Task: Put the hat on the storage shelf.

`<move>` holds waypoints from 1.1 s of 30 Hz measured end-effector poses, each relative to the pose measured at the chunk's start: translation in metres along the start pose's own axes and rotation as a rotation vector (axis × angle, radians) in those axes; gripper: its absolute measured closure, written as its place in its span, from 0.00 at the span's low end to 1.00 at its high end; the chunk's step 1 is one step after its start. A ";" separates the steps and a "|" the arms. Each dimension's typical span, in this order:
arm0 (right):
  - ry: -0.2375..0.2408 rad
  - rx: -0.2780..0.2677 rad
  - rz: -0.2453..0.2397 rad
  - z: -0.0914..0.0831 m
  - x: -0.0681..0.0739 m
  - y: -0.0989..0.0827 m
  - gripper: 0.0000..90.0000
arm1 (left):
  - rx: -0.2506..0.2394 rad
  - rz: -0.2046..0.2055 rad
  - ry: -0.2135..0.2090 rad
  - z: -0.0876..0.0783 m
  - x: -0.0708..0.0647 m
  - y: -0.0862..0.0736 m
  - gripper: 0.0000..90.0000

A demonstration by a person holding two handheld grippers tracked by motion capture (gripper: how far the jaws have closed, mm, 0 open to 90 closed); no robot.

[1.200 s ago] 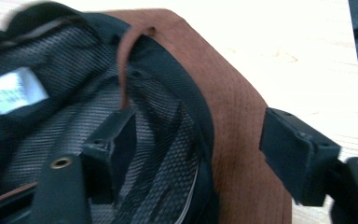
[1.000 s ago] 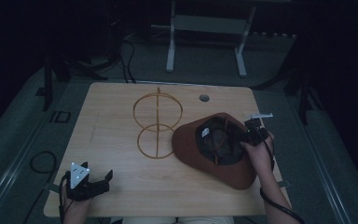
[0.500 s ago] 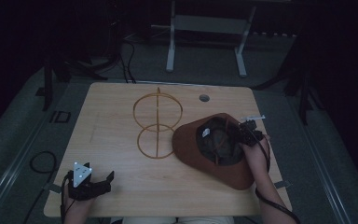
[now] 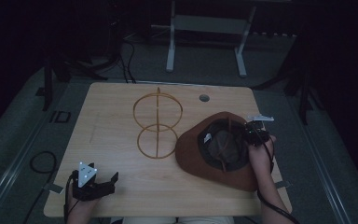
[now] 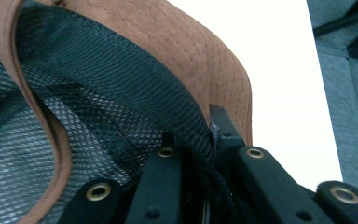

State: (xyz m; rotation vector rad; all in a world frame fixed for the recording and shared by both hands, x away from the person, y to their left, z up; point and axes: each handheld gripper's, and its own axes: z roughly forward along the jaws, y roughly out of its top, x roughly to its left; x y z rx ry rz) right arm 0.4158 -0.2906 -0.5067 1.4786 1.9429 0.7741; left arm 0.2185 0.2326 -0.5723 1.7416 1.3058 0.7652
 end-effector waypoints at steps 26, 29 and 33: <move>0.039 -0.140 0.017 -0.071 0.001 0.004 0.94 | 0.008 0.161 -0.196 0.013 -0.077 0.067 0.06; 0.040 -0.144 0.005 -0.073 0.004 0.004 0.94 | 0.018 0.195 -0.219 0.018 -0.088 0.074 0.06; 0.044 -0.146 0.009 -0.072 0.006 0.002 0.94 | 0.030 0.216 -0.252 0.026 -0.100 0.084 0.07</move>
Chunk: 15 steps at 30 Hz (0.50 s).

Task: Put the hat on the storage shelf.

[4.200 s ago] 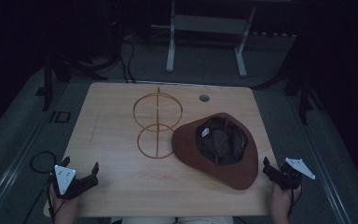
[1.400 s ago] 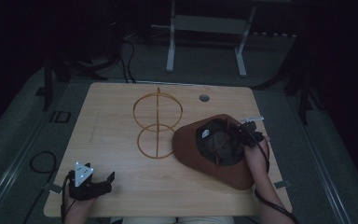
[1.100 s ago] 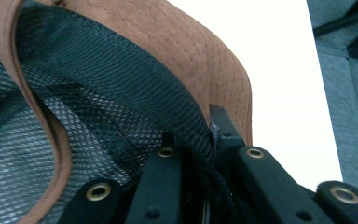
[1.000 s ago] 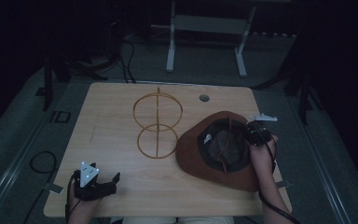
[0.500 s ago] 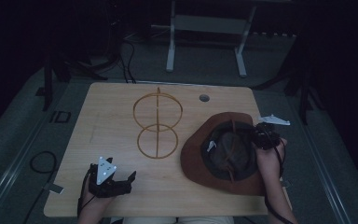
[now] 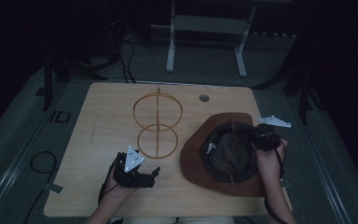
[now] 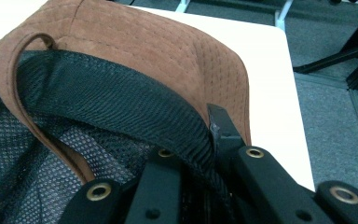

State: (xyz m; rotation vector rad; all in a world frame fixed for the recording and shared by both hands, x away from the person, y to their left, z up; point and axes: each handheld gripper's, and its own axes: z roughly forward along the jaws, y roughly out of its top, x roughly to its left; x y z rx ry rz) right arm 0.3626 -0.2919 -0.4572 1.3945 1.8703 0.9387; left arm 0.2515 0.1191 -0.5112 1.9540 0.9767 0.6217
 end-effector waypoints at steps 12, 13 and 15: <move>0.007 0.007 -0.002 -0.002 0.000 -0.006 0.94 | -0.011 0.061 -0.089 0.014 -0.024 0.044 0.08; 0.009 0.008 0.000 -0.003 0.000 -0.007 0.94 | -0.013 0.074 -0.091 0.015 -0.026 0.046 0.08; 0.009 0.009 -0.001 -0.003 0.000 -0.008 0.94 | -0.014 0.106 -0.104 0.022 -0.032 0.054 0.08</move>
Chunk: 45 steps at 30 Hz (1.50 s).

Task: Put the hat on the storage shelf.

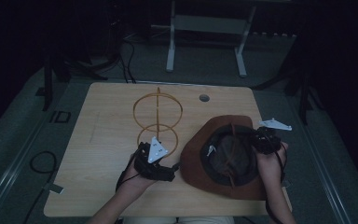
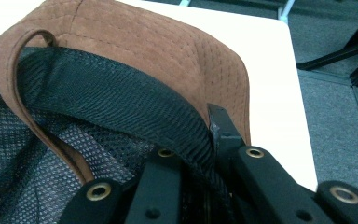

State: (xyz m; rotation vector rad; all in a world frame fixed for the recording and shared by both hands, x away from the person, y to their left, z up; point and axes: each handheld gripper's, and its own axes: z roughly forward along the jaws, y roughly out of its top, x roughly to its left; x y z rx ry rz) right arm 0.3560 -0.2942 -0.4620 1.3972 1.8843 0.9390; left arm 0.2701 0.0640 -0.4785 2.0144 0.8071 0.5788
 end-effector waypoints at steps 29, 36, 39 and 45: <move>0.026 -0.021 -0.037 -0.014 0.006 -0.002 0.94 | 0.199 0.059 0.038 0.125 -0.040 0.101 0.35; 0.029 -0.033 -0.051 -0.021 0.015 0.000 0.93 | 0.200 0.051 0.064 0.133 -0.035 0.097 0.81; 0.043 -0.035 -0.046 -0.022 0.018 -0.002 0.93 | 0.181 0.054 0.090 0.131 -0.033 0.100 0.96; 0.078 -0.043 -0.029 -0.028 0.018 -0.005 0.86 | 0.137 0.088 0.096 0.121 -0.032 0.101 0.96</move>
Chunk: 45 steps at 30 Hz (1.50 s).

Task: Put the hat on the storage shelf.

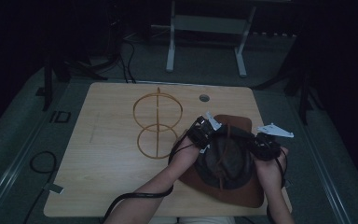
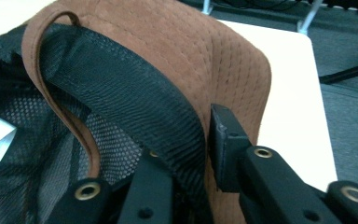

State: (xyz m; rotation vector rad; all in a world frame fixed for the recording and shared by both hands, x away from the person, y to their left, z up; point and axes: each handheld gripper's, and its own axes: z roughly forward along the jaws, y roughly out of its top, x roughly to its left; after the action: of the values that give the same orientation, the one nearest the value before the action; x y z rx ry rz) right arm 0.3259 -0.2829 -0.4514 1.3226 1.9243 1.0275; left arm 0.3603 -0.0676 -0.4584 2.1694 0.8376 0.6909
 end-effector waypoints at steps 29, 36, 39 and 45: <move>0.370 -0.256 -0.089 -0.111 -0.019 -0.014 0.50 | -0.274 0.088 -0.008 -0.055 0.017 -0.025 0.96; 0.216 -0.230 -0.036 -0.100 -0.058 -0.017 0.51 | -0.490 0.130 -0.204 -0.080 0.032 -0.039 0.96; 0.218 -0.197 -0.022 -0.088 -0.064 -0.020 0.52 | -0.572 0.155 -0.286 -0.089 0.033 -0.044 0.96; 0.344 -0.167 -0.061 -0.065 -0.041 -0.026 0.52 | -0.601 0.136 -0.337 -0.090 0.030 -0.044 0.96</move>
State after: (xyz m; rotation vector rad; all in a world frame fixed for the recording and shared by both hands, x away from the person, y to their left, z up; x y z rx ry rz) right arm 0.2746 -0.3443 -0.4369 1.0393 2.0545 1.4256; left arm 0.3035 0.0153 -0.4304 1.7284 0.2570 0.5332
